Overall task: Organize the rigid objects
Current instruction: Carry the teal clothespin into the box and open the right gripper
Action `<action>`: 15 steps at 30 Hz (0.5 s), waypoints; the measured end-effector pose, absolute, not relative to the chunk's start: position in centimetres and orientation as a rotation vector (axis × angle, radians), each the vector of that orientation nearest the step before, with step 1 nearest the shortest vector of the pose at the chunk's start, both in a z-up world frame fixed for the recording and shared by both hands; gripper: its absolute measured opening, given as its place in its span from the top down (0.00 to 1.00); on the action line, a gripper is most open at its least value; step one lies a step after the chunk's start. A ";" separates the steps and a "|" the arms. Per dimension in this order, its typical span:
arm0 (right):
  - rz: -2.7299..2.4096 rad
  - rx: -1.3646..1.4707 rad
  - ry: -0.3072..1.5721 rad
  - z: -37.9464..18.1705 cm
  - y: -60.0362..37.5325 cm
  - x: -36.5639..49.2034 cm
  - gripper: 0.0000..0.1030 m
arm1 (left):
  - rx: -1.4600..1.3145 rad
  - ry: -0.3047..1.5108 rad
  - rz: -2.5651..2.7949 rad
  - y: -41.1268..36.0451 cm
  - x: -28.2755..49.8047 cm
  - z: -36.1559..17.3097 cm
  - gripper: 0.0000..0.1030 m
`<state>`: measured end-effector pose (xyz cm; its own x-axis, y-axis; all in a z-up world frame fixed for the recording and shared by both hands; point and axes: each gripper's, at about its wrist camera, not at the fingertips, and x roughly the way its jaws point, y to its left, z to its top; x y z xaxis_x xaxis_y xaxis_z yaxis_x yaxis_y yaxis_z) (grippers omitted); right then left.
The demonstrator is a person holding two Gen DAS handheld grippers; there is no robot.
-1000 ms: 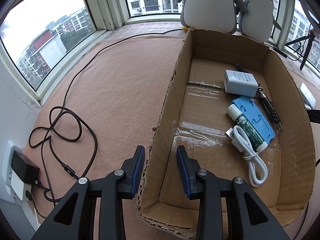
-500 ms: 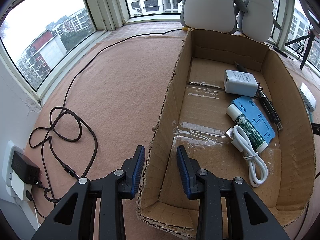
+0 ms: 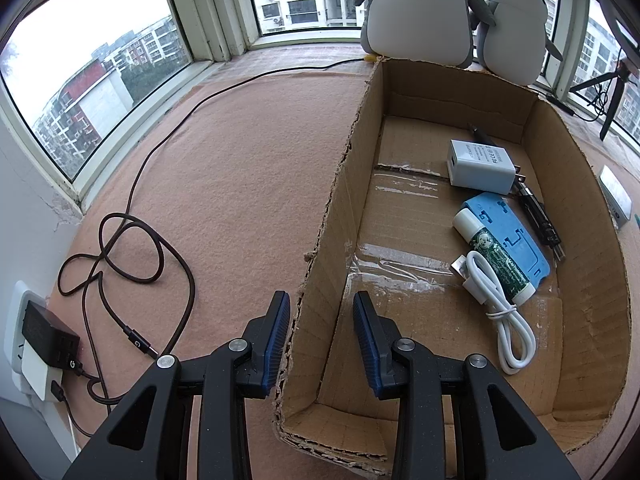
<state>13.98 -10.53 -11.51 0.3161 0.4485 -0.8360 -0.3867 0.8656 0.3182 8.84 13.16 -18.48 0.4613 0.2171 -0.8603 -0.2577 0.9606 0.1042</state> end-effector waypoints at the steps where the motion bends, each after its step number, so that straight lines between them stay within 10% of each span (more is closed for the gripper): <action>1: 0.573 0.053 1.116 -11.2 -9.7 13.7 0.89 | -0.042 1.052 0.292 13.2 8.8 -18.5 0.65; 15: 0.725 -0.121 1.131 -11.8 -2.7 10.5 0.89 | -0.039 1.050 0.295 13.1 8.8 -18.4 0.65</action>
<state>10.47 -2.70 -11.82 0.2269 0.4653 -0.8556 -0.5831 0.7685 0.2634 8.80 13.13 -18.45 0.4623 0.2215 -0.8586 -0.2586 0.9599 0.1084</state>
